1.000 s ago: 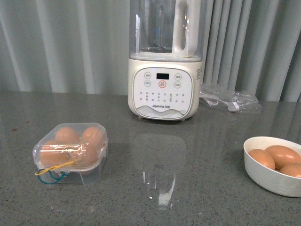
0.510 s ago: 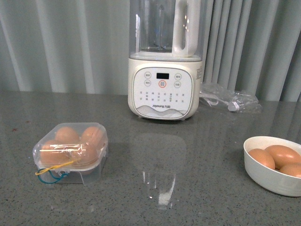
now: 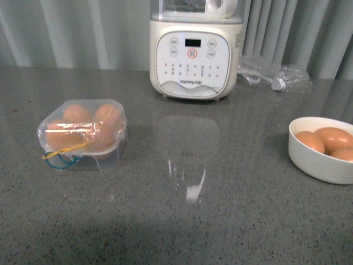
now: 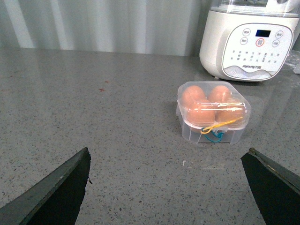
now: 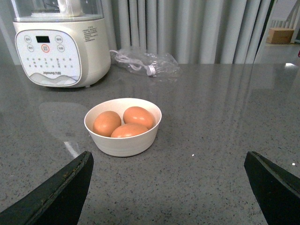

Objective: Put egg into box

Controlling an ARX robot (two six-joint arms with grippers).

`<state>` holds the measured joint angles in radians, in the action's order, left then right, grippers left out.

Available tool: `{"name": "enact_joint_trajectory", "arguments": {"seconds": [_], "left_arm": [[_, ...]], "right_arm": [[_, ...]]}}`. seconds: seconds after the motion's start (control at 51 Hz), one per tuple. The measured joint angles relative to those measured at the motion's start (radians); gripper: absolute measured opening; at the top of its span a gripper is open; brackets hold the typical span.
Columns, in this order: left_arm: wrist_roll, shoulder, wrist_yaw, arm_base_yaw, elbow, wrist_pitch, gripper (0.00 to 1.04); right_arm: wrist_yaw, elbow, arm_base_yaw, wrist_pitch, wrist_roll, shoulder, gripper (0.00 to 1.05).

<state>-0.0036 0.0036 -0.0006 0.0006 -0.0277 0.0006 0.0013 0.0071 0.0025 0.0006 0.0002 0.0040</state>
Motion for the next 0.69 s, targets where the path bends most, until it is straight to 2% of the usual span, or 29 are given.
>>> {"name": "enact_joint_trajectory", "arguments": {"seconds": [0.686], "left_arm": [[0.000, 0.000, 0.000, 0.000, 0.000, 0.000, 0.98]], "right_arm": [[0.000, 0.000, 0.000, 0.000, 0.000, 0.000, 0.98]]}}
